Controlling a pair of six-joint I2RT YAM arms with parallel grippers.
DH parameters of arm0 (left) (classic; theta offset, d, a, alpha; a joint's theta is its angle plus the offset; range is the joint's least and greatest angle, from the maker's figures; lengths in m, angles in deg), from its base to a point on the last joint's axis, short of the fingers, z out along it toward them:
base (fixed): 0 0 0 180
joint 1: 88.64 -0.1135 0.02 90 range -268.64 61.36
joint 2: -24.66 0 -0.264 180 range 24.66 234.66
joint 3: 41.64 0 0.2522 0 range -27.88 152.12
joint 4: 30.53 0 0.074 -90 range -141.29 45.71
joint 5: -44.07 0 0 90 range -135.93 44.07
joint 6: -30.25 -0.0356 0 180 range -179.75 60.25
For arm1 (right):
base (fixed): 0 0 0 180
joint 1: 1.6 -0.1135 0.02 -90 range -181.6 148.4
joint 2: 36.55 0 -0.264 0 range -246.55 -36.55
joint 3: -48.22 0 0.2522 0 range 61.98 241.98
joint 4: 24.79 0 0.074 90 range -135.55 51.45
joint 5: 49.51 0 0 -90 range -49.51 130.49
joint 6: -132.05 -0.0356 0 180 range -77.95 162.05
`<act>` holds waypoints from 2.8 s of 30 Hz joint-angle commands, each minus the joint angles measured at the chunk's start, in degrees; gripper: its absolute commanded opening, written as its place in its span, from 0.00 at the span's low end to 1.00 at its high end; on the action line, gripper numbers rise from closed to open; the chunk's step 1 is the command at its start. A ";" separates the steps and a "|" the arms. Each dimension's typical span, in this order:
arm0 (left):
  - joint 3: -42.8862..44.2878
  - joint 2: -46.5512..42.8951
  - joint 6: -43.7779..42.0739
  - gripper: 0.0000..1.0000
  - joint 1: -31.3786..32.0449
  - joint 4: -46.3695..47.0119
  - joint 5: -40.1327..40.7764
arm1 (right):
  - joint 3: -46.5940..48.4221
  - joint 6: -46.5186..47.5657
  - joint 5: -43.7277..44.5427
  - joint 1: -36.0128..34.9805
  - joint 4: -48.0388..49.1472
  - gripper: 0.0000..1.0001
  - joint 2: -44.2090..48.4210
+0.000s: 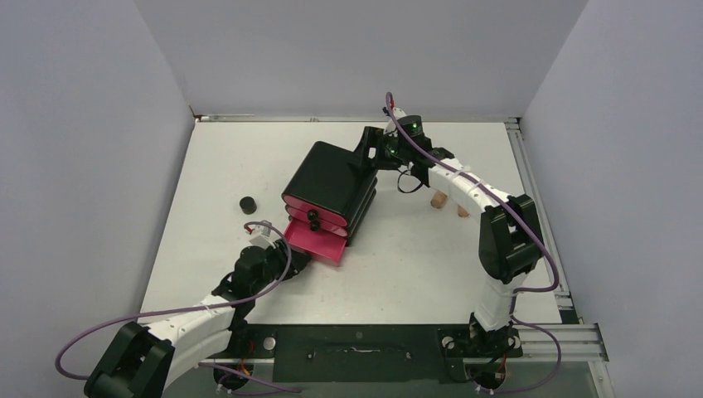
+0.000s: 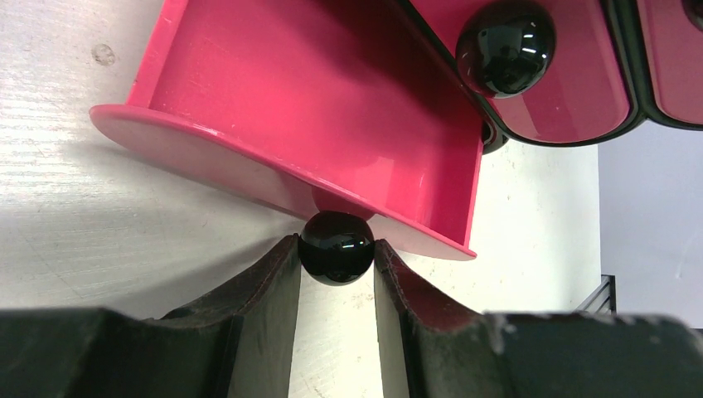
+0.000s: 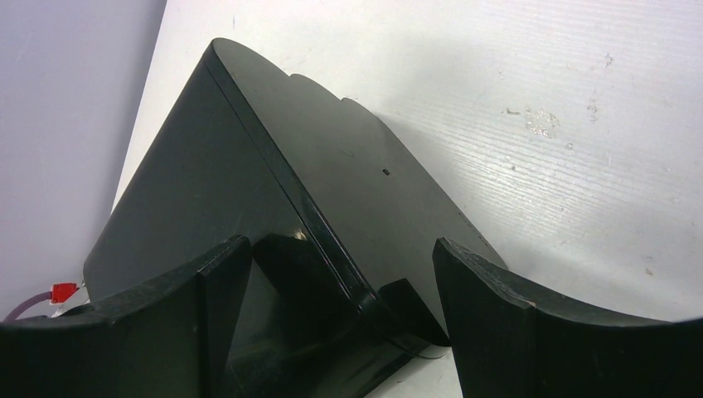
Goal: Organize the makeup
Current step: Open the drawer in the storage box, then pick up the makeup from the center of the board.
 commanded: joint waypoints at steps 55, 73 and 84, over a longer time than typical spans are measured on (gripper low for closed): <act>9.05 -29.27 0.74 0.89 -0.10 -28.40 -6.76 | -2.31 8.34 22.33 30.02 -18.38 0.75 -2.66; 9.62 -30.65 0.38 0.89 -0.14 -31.64 -6.89 | -2.17 11.02 24.46 29.98 -16.93 0.56 -5.92; 8.88 -31.68 0.74 0.89 -0.14 -32.35 -6.65 | -0.50 13.73 24.03 29.98 -18.80 0.45 -9.18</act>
